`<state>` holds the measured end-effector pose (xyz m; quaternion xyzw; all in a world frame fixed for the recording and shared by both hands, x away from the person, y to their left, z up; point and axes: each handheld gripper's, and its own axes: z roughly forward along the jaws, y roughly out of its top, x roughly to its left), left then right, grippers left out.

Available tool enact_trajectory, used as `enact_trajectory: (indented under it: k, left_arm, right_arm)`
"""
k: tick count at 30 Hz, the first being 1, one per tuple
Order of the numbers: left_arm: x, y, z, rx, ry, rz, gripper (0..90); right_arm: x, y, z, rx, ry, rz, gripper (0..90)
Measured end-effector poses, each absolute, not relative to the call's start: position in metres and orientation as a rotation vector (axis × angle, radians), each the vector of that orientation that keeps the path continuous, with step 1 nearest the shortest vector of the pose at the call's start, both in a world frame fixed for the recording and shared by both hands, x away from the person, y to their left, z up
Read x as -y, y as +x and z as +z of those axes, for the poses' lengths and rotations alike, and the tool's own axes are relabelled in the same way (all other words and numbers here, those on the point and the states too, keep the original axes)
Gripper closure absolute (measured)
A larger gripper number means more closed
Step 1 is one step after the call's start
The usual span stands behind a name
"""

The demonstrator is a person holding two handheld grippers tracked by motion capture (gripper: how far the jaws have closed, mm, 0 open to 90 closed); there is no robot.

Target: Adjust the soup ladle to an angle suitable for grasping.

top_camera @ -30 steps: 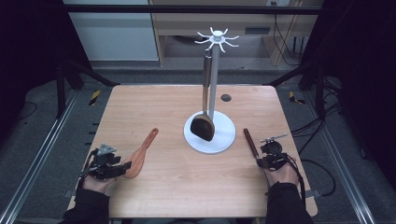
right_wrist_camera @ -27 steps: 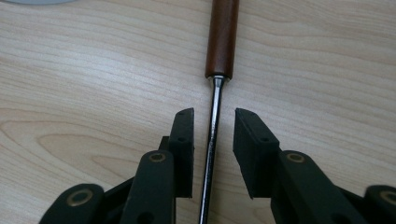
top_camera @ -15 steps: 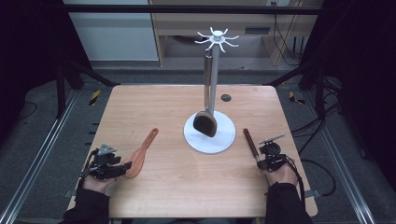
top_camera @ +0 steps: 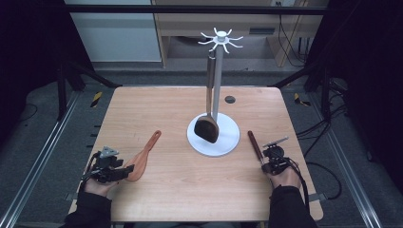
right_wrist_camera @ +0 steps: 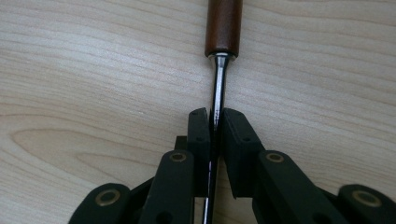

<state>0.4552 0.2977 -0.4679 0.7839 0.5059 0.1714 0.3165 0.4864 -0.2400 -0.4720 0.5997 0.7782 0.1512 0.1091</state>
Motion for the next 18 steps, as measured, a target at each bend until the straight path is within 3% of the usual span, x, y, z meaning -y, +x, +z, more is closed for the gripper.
enact_trajectory:
  k: [18]
  left_arm:
    - [-0.2978, 0.4559, -0.4682, -1.336, 2.062, 0.446, 44.9]
  right_arm:
    - [0.2325, 0.4899, -0.4699, -2.273, 1.819, 0.387, 85.1]
